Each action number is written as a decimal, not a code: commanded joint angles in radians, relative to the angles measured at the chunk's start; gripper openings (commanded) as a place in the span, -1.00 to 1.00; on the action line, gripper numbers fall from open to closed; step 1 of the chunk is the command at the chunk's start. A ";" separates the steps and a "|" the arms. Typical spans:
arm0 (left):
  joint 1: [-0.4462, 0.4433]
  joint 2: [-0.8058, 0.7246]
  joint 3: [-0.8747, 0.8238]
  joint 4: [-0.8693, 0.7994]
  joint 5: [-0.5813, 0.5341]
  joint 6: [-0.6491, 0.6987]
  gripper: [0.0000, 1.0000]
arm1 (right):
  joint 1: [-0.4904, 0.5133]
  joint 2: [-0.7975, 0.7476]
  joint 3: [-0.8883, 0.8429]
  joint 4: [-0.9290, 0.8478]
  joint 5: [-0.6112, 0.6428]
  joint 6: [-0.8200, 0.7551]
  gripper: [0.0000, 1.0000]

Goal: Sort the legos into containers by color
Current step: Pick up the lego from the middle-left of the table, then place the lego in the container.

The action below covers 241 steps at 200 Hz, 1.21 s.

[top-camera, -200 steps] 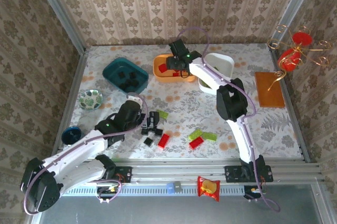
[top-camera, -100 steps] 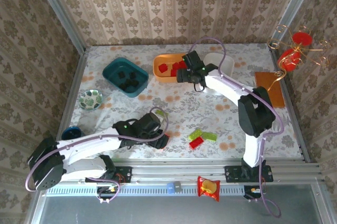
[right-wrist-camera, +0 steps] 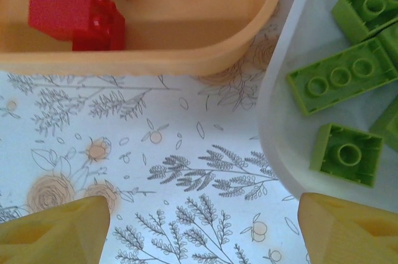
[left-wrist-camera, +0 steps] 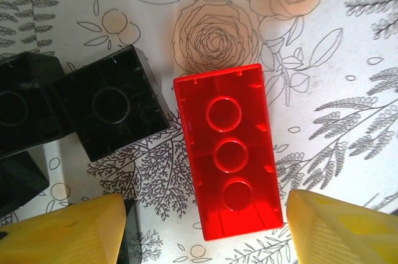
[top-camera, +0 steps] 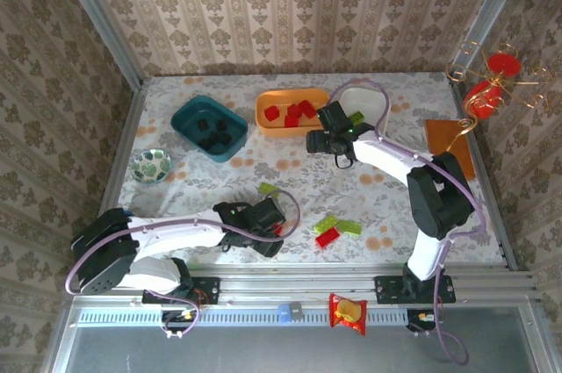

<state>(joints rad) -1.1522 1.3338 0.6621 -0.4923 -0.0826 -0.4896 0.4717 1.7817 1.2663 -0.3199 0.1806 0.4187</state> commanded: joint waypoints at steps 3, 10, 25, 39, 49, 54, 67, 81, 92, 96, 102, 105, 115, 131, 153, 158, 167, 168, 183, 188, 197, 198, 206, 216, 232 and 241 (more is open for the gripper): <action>-0.007 0.034 0.036 0.001 0.019 0.022 0.29 | -0.007 -0.050 -0.016 0.037 0.017 0.017 0.61; -0.008 0.046 0.041 0.003 0.022 0.025 0.26 | -0.008 -0.054 -0.018 0.036 0.016 0.017 0.61; -0.009 0.074 0.045 0.013 0.029 0.031 0.16 | -0.010 -0.060 -0.022 0.041 0.014 0.019 0.62; -0.010 0.099 0.048 0.022 0.026 0.037 0.06 | -0.011 -0.063 -0.024 0.040 0.014 0.021 0.62; -0.009 0.113 0.054 0.030 0.023 0.039 0.03 | -0.011 -0.065 -0.028 0.044 0.012 0.022 0.62; -0.009 0.118 0.056 0.034 0.023 0.041 0.02 | -0.011 -0.065 -0.030 0.044 0.011 0.023 0.62; -0.009 0.129 0.059 0.048 0.027 0.047 0.01 | -0.012 -0.065 -0.031 0.043 0.011 0.025 0.62; -0.008 0.137 0.060 0.061 0.027 0.051 -0.09 | -0.013 -0.066 -0.034 0.042 0.011 0.025 0.62; -0.008 0.138 0.060 0.064 0.026 0.054 -0.19 | -0.013 -0.068 -0.039 0.042 0.011 0.026 0.62; -0.008 0.137 0.063 0.064 0.026 0.055 -0.23 | -0.013 -0.070 -0.041 0.043 0.011 0.026 0.62; -0.008 0.132 0.062 0.066 0.026 0.055 -0.28 | -0.013 -0.072 -0.043 0.044 0.011 0.028 0.62; -0.008 0.130 0.062 0.066 0.027 0.058 -0.30 | -0.012 -0.073 -0.045 0.044 0.011 0.028 0.62; -0.008 0.113 0.065 0.067 0.024 0.062 -0.34 | -0.013 -0.078 -0.053 0.046 0.014 0.029 0.62; -0.002 0.072 0.083 0.061 0.026 0.074 -0.41 | -0.013 -0.090 -0.067 0.050 0.017 0.032 0.62; 0.044 -0.015 0.118 0.079 0.048 0.092 -0.42 | -0.013 -0.119 -0.098 0.065 0.017 0.044 0.62; 0.065 -0.035 0.125 0.092 0.051 0.095 -0.42 | -0.013 -0.126 -0.108 0.067 0.017 0.047 0.62; 0.112 -0.067 0.135 0.123 0.058 0.103 -0.42 | -0.013 -0.141 -0.125 0.074 0.017 0.056 0.62; 0.118 -0.069 0.137 0.126 0.058 0.103 -0.42 | -0.013 -0.143 -0.126 0.074 0.017 0.056 0.62; 0.221 -0.084 0.172 0.184 0.061 0.109 -0.42 | -0.013 -0.164 -0.157 0.085 0.015 0.072 0.63; 0.254 -0.076 0.189 0.204 0.062 0.113 -0.43 | -0.013 -0.170 -0.165 0.088 0.013 0.078 0.62; 0.306 -0.055 0.222 0.245 0.053 0.120 -0.42 | -0.013 -0.179 -0.179 0.091 0.010 0.088 0.62; 0.312 -0.051 0.226 0.250 0.052 0.121 -0.42 | -0.013 -0.180 -0.180 0.091 0.008 0.088 0.62; 0.351 -0.016 0.260 0.291 0.050 0.130 -0.42 | -0.013 -0.188 -0.192 0.089 0.004 0.097 0.62; 0.397 0.044 0.312 0.333 0.054 0.140 -0.42 | -0.012 -0.199 -0.206 0.090 -0.002 0.104 0.62; 0.460 0.169 0.413 0.381 0.071 0.156 -0.42 | -0.007 -0.215 -0.229 0.087 -0.004 0.113 0.62; 0.487 0.246 0.484 0.383 0.082 0.160 -0.43 | -0.004 -0.225 -0.241 0.086 -0.004 0.114 0.62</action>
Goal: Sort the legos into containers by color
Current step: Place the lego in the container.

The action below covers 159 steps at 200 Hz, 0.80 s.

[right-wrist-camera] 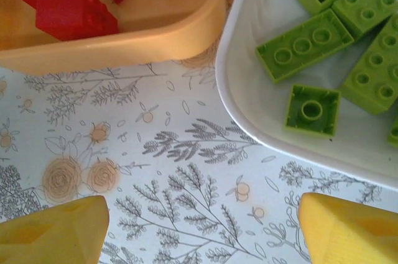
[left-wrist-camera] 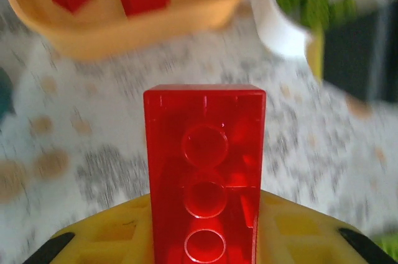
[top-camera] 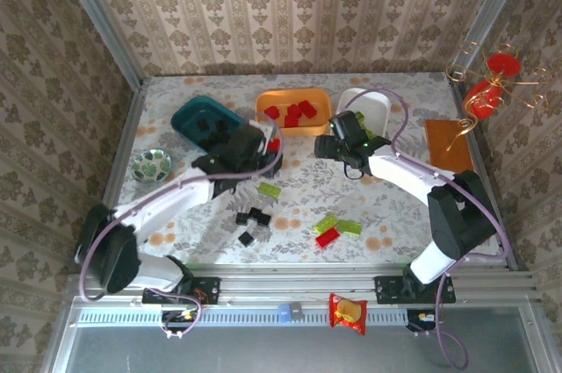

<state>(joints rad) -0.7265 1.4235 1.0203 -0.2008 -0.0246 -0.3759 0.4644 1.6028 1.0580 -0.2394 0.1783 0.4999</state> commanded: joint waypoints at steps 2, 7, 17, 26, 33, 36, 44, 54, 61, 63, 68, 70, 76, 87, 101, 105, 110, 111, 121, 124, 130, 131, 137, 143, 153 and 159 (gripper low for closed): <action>0.067 0.174 0.145 0.091 0.027 0.047 -0.44 | 0.003 -0.048 -0.035 0.004 -0.002 0.032 0.63; 0.079 0.216 0.185 0.089 0.034 0.048 -0.44 | 0.005 -0.053 -0.041 0.000 -0.003 0.034 0.62; 0.099 0.292 0.258 0.088 0.037 0.051 -0.45 | 0.009 -0.064 -0.052 -0.007 -0.004 0.034 0.62; 0.114 0.358 0.324 0.077 0.036 0.059 -0.45 | 0.013 -0.076 -0.065 -0.011 -0.005 0.034 0.62; 0.124 0.407 0.381 0.061 0.029 0.067 -0.46 | 0.017 -0.086 -0.074 -0.013 -0.005 0.035 0.63; 0.128 0.426 0.401 0.050 0.024 0.069 -0.46 | 0.018 -0.091 -0.078 -0.014 -0.005 0.036 0.62; 0.137 0.478 0.467 0.023 0.020 0.079 -0.46 | 0.023 -0.102 -0.087 -0.016 -0.007 0.035 0.63; 0.149 0.539 0.546 -0.013 0.019 0.088 -0.46 | 0.028 -0.115 -0.098 -0.022 -0.007 0.035 0.62; 0.154 0.579 0.591 -0.040 0.017 0.096 -0.46 | 0.030 -0.123 -0.104 -0.026 -0.009 0.037 0.63; 0.155 0.589 0.608 -0.047 0.017 0.097 -0.45 | 0.031 -0.124 -0.105 -0.028 -0.011 0.037 0.62; 0.159 0.616 0.644 -0.066 0.017 0.102 -0.45 | 0.033 -0.130 -0.111 -0.030 -0.013 0.037 0.62; 0.160 0.628 0.657 -0.074 0.017 0.103 -0.45 | 0.034 -0.132 -0.113 -0.030 -0.015 0.037 0.62; 0.162 0.658 0.697 -0.101 0.013 0.108 -0.45 | 0.038 -0.139 -0.119 -0.030 -0.019 0.037 0.62; 0.165 0.712 0.769 -0.144 0.004 0.119 -0.43 | 0.045 -0.151 -0.131 -0.032 -0.023 0.039 0.62; 0.167 0.771 0.853 -0.193 -0.003 0.128 -0.33 | 0.059 -0.158 -0.140 -0.039 -0.033 0.040 0.63; 0.168 0.786 0.877 -0.208 -0.004 0.129 -0.30 | 0.063 -0.161 -0.141 -0.043 -0.035 0.040 0.63; 0.168 0.800 0.901 -0.223 -0.006 0.130 -0.26 | 0.070 -0.162 -0.141 -0.051 -0.038 0.040 0.62; 0.168 0.802 0.905 -0.226 -0.006 0.130 -0.25 | 0.071 -0.163 -0.141 -0.052 -0.039 0.040 0.62; 0.168 0.814 0.937 -0.241 -0.003 0.130 -0.16 | 0.083 -0.168 -0.143 -0.065 -0.040 0.041 0.62; 0.168 0.813 0.944 -0.244 0.000 0.128 -0.13 | 0.088 -0.169 -0.144 -0.068 -0.041 0.041 0.63; 0.168 0.807 0.949 -0.243 0.007 0.124 -0.07 | 0.097 -0.173 -0.147 -0.075 -0.042 0.040 0.62; 0.168 0.805 0.949 -0.242 0.007 0.123 -0.05 | 0.099 -0.174 -0.147 -0.076 -0.042 0.040 0.63; 0.167 0.791 0.945 -0.233 0.018 0.118 0.02 | 0.106 -0.181 -0.149 -0.082 -0.042 0.040 0.63; 0.166 0.773 0.934 -0.219 0.027 0.113 0.10 | 0.115 -0.189 -0.153 -0.088 -0.039 0.040 0.63; 0.164 0.737 0.909 -0.193 0.038 0.104 0.24 | 0.128 -0.201 -0.160 -0.100 -0.034 0.041 0.63; 0.161 0.713 0.894 -0.179 0.043 0.100 0.32 | 0.133 -0.206 -0.165 -0.105 -0.031 0.041 0.63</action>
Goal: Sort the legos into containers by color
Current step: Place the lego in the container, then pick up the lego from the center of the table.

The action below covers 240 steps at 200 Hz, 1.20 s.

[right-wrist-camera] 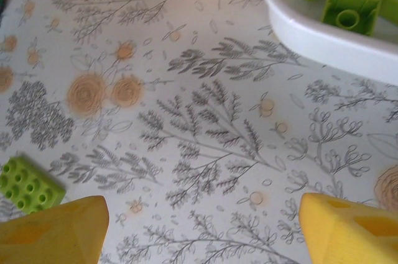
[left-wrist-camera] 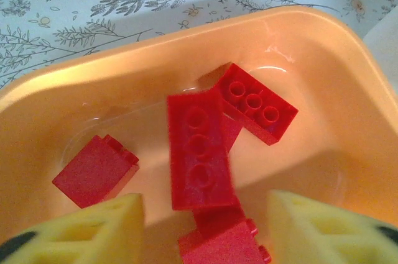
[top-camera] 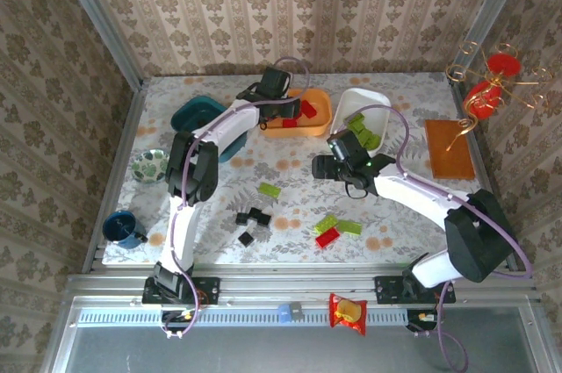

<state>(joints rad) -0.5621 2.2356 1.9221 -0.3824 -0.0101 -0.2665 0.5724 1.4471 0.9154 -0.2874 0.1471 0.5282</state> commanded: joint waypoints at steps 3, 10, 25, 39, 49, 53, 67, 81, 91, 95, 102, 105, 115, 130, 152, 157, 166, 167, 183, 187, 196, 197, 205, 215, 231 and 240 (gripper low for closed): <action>-0.005 -0.110 -0.015 0.009 0.032 -0.011 0.36 | 0.028 -0.051 -0.025 -0.059 0.002 0.015 0.63; -0.008 -0.143 -0.037 0.026 0.040 -0.019 0.44 | 0.034 -0.067 -0.031 -0.064 0.002 0.016 0.63; -0.019 -0.223 -0.099 0.070 0.058 -0.033 0.55 | 0.045 -0.101 -0.047 -0.075 0.005 0.019 0.63; -0.035 -0.317 -0.191 0.134 0.069 -0.051 0.65 | 0.054 -0.118 -0.058 -0.084 0.004 0.021 0.63; -0.051 -0.393 -0.276 0.186 0.068 -0.066 0.72 | 0.062 -0.124 -0.065 -0.082 -0.006 0.015 0.63; -0.057 -0.425 -0.308 0.209 0.066 -0.070 0.76 | 0.065 -0.126 -0.065 -0.080 -0.012 0.010 0.63; -0.081 -0.536 -0.445 0.285 0.056 -0.092 0.86 | 0.075 -0.116 -0.063 -0.070 -0.047 -0.010 0.63; -0.100 -0.637 -0.574 0.342 0.040 -0.120 0.99 | 0.088 -0.099 -0.054 -0.064 -0.060 -0.024 0.63; -0.112 -0.706 -0.660 0.370 0.044 -0.147 0.99 | 0.100 -0.086 -0.048 -0.050 -0.068 -0.033 0.63; -0.116 -0.729 -0.692 0.375 0.046 -0.162 1.00 | 0.104 -0.078 -0.045 -0.046 -0.071 -0.039 0.63; -0.125 -0.779 -0.744 0.385 0.055 -0.188 1.00 | 0.115 -0.065 -0.038 -0.034 -0.080 -0.050 0.63; -0.128 -0.799 -0.769 0.389 0.059 -0.197 1.00 | 0.119 -0.064 -0.032 -0.029 -0.086 -0.055 0.63; -0.152 -0.867 -0.844 0.399 0.044 -0.214 1.00 | 0.136 -0.024 -0.017 -0.016 -0.108 -0.081 0.63; -0.199 -0.987 -0.949 0.381 -0.043 -0.202 1.00 | 0.167 0.014 0.008 0.008 -0.131 -0.122 0.63; -0.239 -1.166 -1.093 0.307 -0.190 -0.194 1.00 | 0.204 0.107 0.071 0.034 -0.163 -0.168 0.63; -0.241 -1.207 -1.128 0.293 -0.211 -0.199 1.00 | 0.214 0.136 0.096 0.034 -0.163 -0.178 0.63; -0.243 -1.279 -1.189 0.266 -0.248 -0.215 1.00 | 0.228 0.194 0.144 0.024 -0.162 -0.194 0.63; -0.242 -1.287 -1.196 0.262 -0.252 -0.218 1.00 | 0.229 0.201 0.150 0.023 -0.161 -0.196 0.63; -0.242 -1.395 -1.284 0.210 -0.293 -0.243 1.00 | 0.251 0.302 0.231 0.013 -0.160 -0.226 0.63; -0.242 -1.420 -1.303 0.197 -0.298 -0.253 1.00 | 0.253 0.325 0.250 0.012 -0.162 -0.232 0.63; -0.243 -1.462 -1.336 0.172 -0.303 -0.275 1.00 | 0.258 0.370 0.294 0.004 -0.168 -0.246 0.63; -0.243 -1.467 -1.340 0.170 -0.303 -0.276 1.00 | 0.258 0.376 0.299 0.004 -0.168 -0.248 0.63; -0.242 -1.503 -1.363 0.158 -0.293 -0.290 1.00 | 0.261 0.416 0.335 -0.005 -0.162 -0.262 0.63; -0.244 -1.537 -1.386 0.143 -0.285 -0.304 1.00 | 0.261 0.463 0.378 -0.019 -0.155 -0.274 0.64; -0.245 -1.573 -1.408 0.110 -0.290 -0.321 0.99 | 0.263 0.523 0.436 -0.041 -0.145 -0.292 0.63; -0.244 -1.586 -1.412 0.090 -0.302 -0.327 1.00 | 0.264 0.550 0.460 -0.052 -0.136 -0.302 0.62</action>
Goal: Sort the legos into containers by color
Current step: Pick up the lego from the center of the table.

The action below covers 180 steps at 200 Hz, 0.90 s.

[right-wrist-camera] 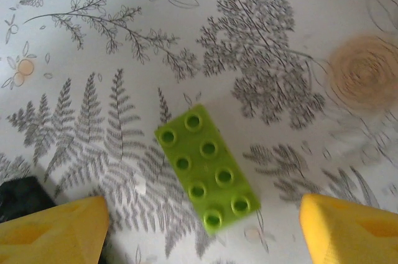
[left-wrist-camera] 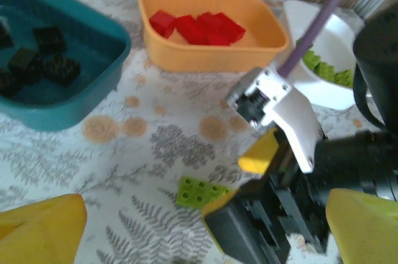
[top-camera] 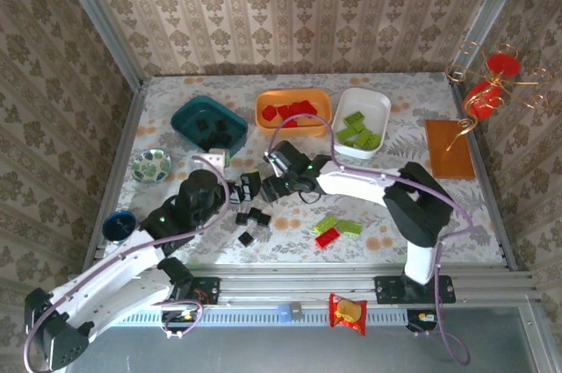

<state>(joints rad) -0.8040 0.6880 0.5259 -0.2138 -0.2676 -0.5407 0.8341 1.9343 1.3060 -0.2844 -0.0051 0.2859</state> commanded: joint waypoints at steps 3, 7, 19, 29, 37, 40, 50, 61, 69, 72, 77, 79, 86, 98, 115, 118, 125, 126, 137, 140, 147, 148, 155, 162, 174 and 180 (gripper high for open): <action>-0.004 -0.041 -0.018 -0.084 -0.047 -0.054 1.00 | 0.003 0.072 0.076 -0.059 0.018 -0.063 0.61; -0.003 -0.045 -0.019 -0.091 -0.053 -0.056 1.00 | 0.006 0.082 0.084 -0.063 0.021 -0.067 0.61; -0.003 -0.055 -0.023 -0.105 -0.063 -0.056 1.00 | 0.011 0.107 0.102 -0.079 0.030 -0.077 0.58; -0.003 -0.060 -0.023 -0.109 -0.072 -0.050 0.99 | 0.017 0.123 0.109 -0.086 0.039 -0.082 0.55; -0.002 -0.064 -0.023 -0.113 -0.082 -0.046 1.00 | 0.020 0.134 0.111 -0.090 0.051 -0.085 0.52; -0.003 -0.065 -0.022 -0.114 -0.084 -0.043 1.00 | 0.022 0.139 0.111 -0.091 0.053 -0.086 0.51; -0.002 -0.067 -0.018 -0.113 -0.092 -0.031 1.00 | 0.026 0.150 0.111 -0.095 0.071 -0.092 0.48; -0.003 -0.064 -0.014 -0.113 -0.099 -0.020 1.00 | 0.034 0.160 0.113 -0.100 0.092 -0.101 0.44; -0.001 -0.061 -0.009 -0.111 -0.104 -0.014 1.00 | 0.039 0.166 0.114 -0.106 0.106 -0.109 0.39; -0.001 -0.060 -0.008 -0.112 -0.105 -0.011 1.00 | 0.042 0.168 0.114 -0.108 0.113 -0.112 0.37; -0.001 -0.057 -0.006 -0.112 -0.108 -0.007 1.00 | 0.047 0.169 0.114 -0.111 0.124 -0.118 0.33; 0.000 -0.055 -0.005 -0.113 -0.109 -0.006 1.00 | 0.051 0.170 0.114 -0.112 0.129 -0.121 0.32; 0.002 -0.051 -0.002 -0.113 -0.111 -0.002 1.00 | 0.058 0.173 0.114 -0.116 0.148 -0.129 0.27; 0.005 -0.044 0.004 -0.118 -0.113 0.003 1.00 | 0.071 0.175 0.114 -0.122 0.179 -0.145 0.17; 0.010 -0.041 0.012 -0.123 -0.114 0.010 1.00 | 0.077 0.177 0.106 -0.122 0.213 -0.155 0.02; 0.011 -0.041 0.012 -0.125 -0.116 0.011 1.00 | 0.077 0.175 0.103 -0.120 0.215 -0.155 -0.01; 0.012 -0.042 0.015 -0.127 -0.116 0.013 1.00 | 0.077 0.175 0.097 -0.115 0.222 -0.158 -0.08; 0.012 -0.041 0.015 -0.128 -0.116 0.013 1.00 | 0.076 0.174 0.097 -0.115 0.223 -0.157 -0.10; 0.013 -0.044 0.017 -0.128 -0.118 0.016 1.00 | 0.077 0.168 0.085 -0.105 0.233 -0.159 -0.23; 0.015 -0.044 0.017 -0.129 -0.117 0.016 1.00 | 0.078 0.166 0.081 -0.101 0.236 -0.159 -0.26; 0.015 -0.044 0.017 -0.128 -0.118 0.016 1.00 | 0.079 0.156 0.068 -0.087 0.245 -0.156 -0.33; 0.015 -0.043 0.017 -0.129 -0.118 0.016 1.00 | 0.079 0.154 0.066 -0.086 0.245 -0.156 -0.34; 0.016 -0.042 0.016 -0.129 -0.117 0.015 1.00 | 0.077 0.142 0.050 -0.069 0.251 -0.154 -0.39; 0.016 -0.042 0.014 -0.127 -0.115 0.014 1.00 | 0.077 0.128 0.034 -0.054 0.258 -0.153 -0.42; 0.017 -0.040 0.013 -0.128 -0.117 0.012 1.00 | 0.076 0.104 0.009 -0.033 0.274 -0.147 -0.46; 0.018 -0.038 0.013 -0.128 -0.116 0.010 1.00 | 0.076 0.093 -0.004 -0.023 0.280 -0.142 -0.47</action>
<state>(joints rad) -0.7959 0.6487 0.5121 -0.3153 -0.3649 -0.5529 0.9154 2.0605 1.3705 -0.3031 0.2001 0.1402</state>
